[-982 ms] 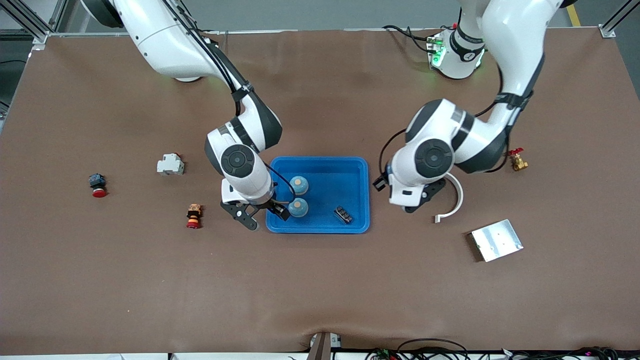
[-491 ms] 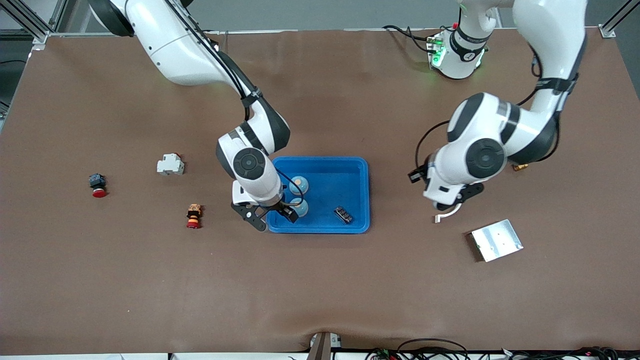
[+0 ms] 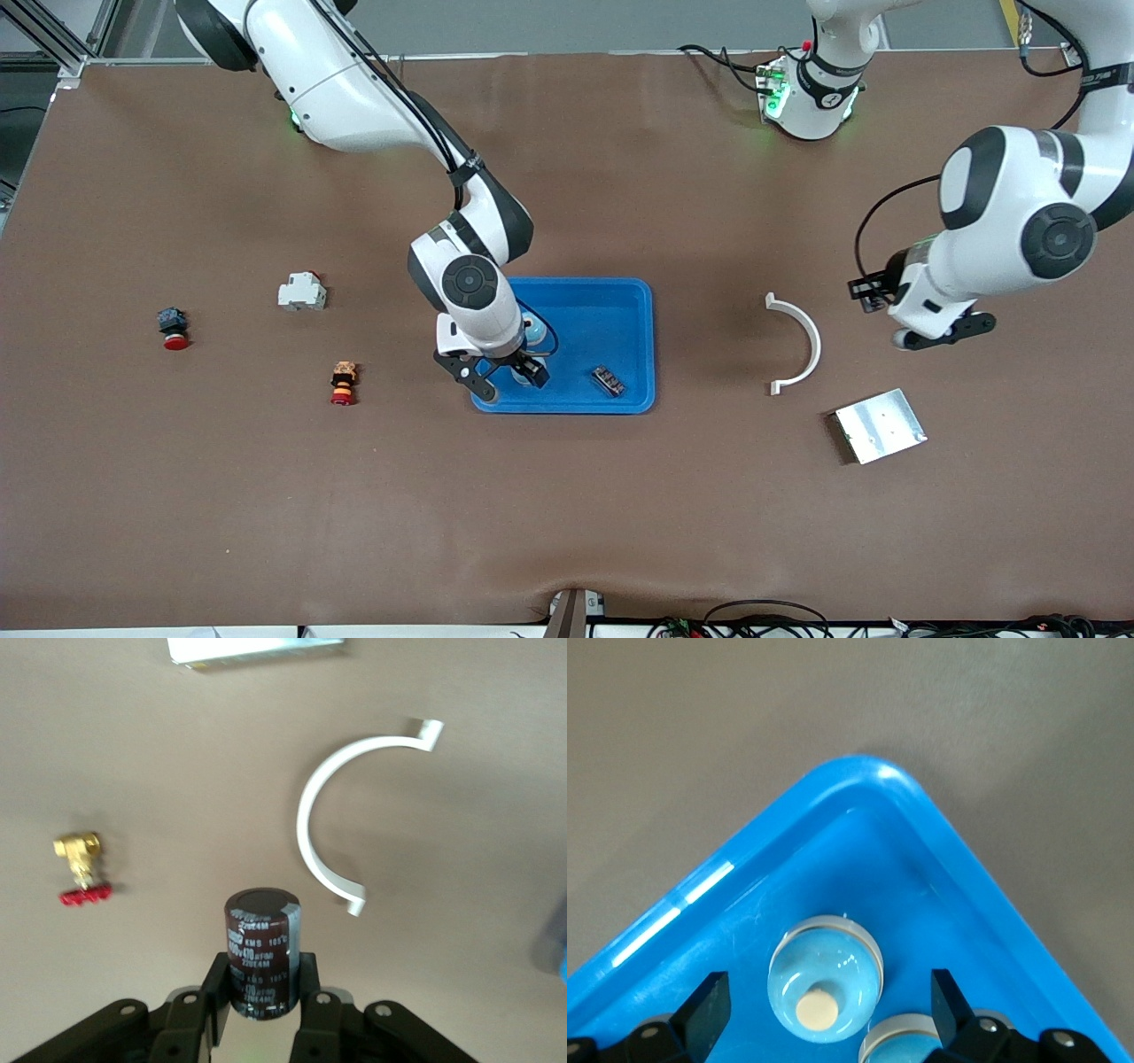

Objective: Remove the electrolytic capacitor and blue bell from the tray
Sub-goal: 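Lift the capacitor with the left gripper while the right gripper grasps the bell, then set the capacitor by the arc while the right gripper carries the bell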

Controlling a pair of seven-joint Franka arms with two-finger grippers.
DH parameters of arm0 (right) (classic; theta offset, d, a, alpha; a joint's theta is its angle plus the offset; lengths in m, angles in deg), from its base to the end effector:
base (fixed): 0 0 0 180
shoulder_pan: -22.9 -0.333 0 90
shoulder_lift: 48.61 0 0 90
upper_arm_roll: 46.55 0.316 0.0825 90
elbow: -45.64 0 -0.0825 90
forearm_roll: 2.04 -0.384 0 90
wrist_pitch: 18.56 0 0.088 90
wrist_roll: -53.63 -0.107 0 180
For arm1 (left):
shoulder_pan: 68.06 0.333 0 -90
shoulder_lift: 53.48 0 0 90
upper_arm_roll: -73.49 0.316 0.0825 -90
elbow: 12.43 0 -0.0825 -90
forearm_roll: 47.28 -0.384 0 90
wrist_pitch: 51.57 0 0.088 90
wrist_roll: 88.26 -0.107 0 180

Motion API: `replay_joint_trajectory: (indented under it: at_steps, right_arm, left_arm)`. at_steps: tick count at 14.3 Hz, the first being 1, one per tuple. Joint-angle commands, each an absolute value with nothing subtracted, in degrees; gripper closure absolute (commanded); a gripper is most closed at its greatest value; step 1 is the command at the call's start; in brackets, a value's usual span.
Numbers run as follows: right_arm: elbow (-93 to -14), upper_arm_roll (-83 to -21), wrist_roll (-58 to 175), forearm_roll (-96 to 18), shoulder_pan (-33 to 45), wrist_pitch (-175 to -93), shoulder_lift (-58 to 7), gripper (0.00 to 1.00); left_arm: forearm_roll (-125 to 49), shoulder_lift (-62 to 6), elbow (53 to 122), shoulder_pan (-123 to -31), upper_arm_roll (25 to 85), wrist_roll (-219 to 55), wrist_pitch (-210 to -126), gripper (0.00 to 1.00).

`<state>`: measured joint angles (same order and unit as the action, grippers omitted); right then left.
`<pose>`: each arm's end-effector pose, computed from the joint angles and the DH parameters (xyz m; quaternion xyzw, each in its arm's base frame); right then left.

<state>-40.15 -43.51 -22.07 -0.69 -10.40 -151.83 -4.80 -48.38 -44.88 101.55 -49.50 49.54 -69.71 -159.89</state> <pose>0.5853 0.4219 0.2221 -0.9410 0.3367 -0.0105 0.0322 0.5534 -0.0457 0.3774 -0.9869 -0.1082 0.1195 0.0031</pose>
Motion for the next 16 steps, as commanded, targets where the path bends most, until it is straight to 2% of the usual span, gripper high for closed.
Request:
replay_joint_trajectory:
  at_steps: [1,6,13,14,16]
  right_arm:
    - [-37.51,-43.91,-23.80,0.25,-11.47,-151.80,-2.65,0.00]
    - [-36.10,-44.27,-24.41,0.69,-12.35,-152.77,-0.62,0.00]
    - [-36.10,-44.27,-24.41,2.18,-12.35,-153.74,0.35,0.00]
    - [-36.10,-44.27,-24.33,2.27,-12.35,-153.65,0.26,0.21]
    - [-36.10,-44.27,-24.33,2.80,-12.35,-153.65,0.26,0.70]
  left_arm:
    - [-48.95,-47.16,108.58,-47.93,48.97,-72.87,-168.00,1.00]
    - [-54.93,-43.82,114.39,-47.05,48.97,-73.05,-180.05,1.00]
    - [-66.96,-34.42,112.64,-46.17,48.97,-75.33,-183.75,1.00]
    - [-66.97,-33.80,112.55,-46.26,48.97,-75.42,-185.15,1.00]
    - [-67.06,-32.05,112.38,-46.26,48.97,-75.42,-186.74,1.00]
